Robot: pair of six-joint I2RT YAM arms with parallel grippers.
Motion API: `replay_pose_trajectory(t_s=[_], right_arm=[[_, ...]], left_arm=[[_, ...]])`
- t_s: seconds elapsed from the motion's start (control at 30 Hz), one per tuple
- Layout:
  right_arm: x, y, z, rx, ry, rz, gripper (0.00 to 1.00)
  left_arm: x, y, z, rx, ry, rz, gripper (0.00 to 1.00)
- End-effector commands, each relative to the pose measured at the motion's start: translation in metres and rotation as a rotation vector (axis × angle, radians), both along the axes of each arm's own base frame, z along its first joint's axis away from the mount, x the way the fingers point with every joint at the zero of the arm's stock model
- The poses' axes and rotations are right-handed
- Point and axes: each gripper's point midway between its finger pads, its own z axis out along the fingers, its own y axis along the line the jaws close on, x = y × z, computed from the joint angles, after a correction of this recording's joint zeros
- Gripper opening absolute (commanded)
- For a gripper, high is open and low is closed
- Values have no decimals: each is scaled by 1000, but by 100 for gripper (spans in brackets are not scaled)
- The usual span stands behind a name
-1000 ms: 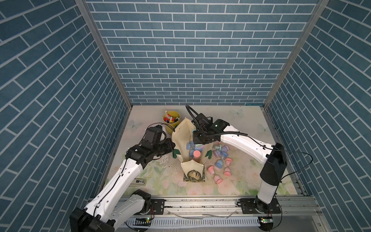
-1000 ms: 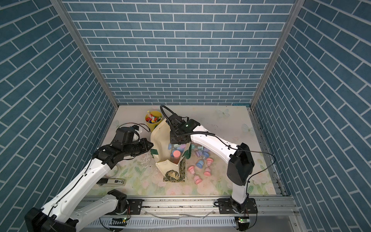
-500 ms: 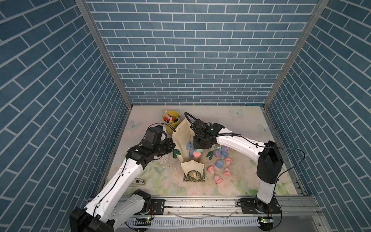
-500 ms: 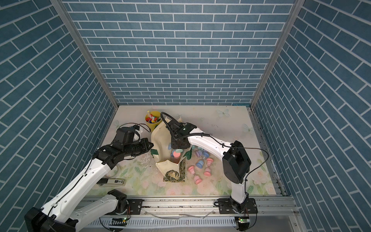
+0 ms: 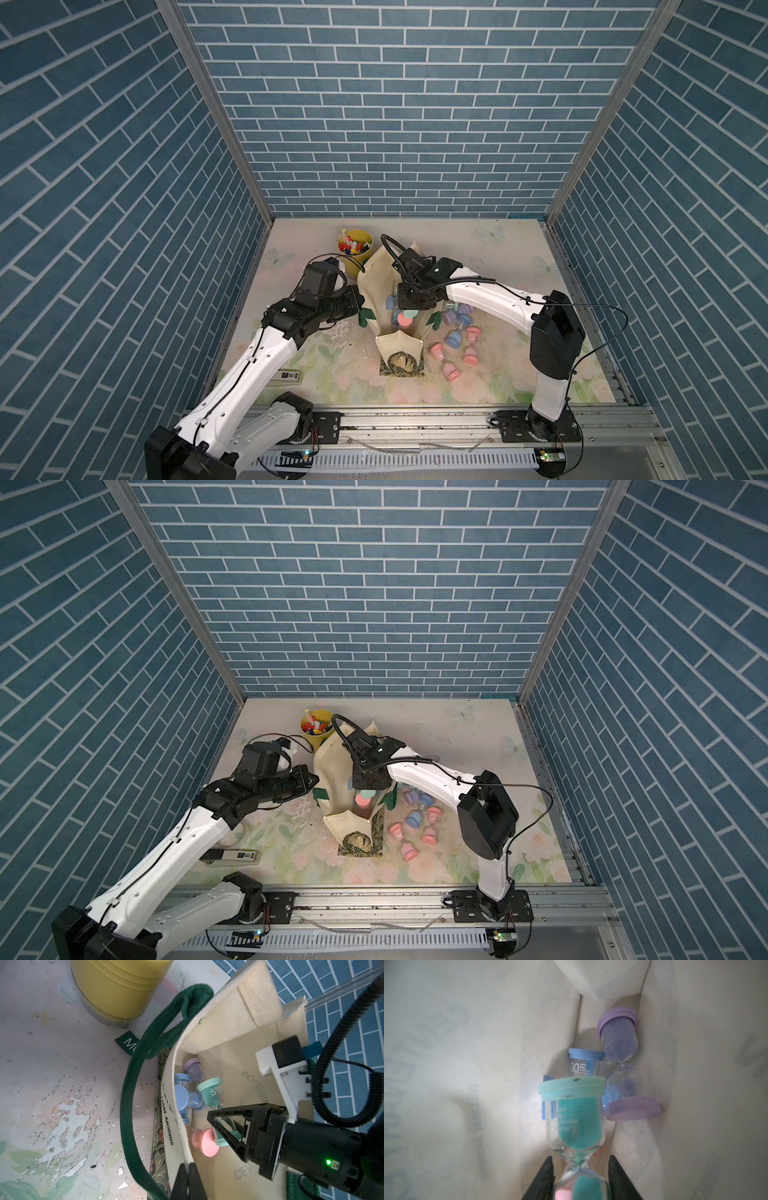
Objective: Put the hourglass into the canvas bag
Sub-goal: Place the hourglass in the canvas bag.
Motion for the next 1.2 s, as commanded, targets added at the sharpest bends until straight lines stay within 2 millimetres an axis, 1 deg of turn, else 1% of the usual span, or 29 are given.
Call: replay_pose_trajectory(t_s=[0.0,0.03,0.07,0.1,0.2,0.33,0.37,0.4,0.43,0.5,0.67,0.83,1.0,1.17], right_arm=[[-9,-6,-17,-37,43,-26,21],[-9,-5,-16,-33,39,-23,30],[-9,-5,-13,-26,34,-22,36],[-9,-5,-10,-20,27,-21,40],[-9,-2,2,3,4,-2,48],[-8,1,31,47,-53,23,52],[-8,1,40,55,-72,25,55],[-8,0,47,60,-86,27,63],[-7,-1,55,70,-102,29,66],[-7,-2,70,89,-130,36,68],[-8,-9,109,134,-207,51,69],[-7,-30,140,126,-296,36,69],[-7,-59,153,93,-365,-7,69],[-5,-96,151,56,-378,-92,69]], left_arm=[[2,-1,6,14,-17,-10,0],[3,-1,6,17,-15,-11,0],[3,-1,6,24,-14,-12,0],[3,-1,7,26,-16,-11,0],[3,0,5,31,-16,-11,0],[2,0,2,35,-10,-8,0],[2,0,1,35,-9,-9,0],[2,0,1,35,-7,-9,0],[2,0,2,33,-10,-9,1],[2,0,2,37,-11,-8,3],[2,0,2,38,-10,-11,3],[1,0,2,39,-11,-11,3],[1,0,3,42,-15,-11,4],[1,0,5,40,-18,-10,4]])
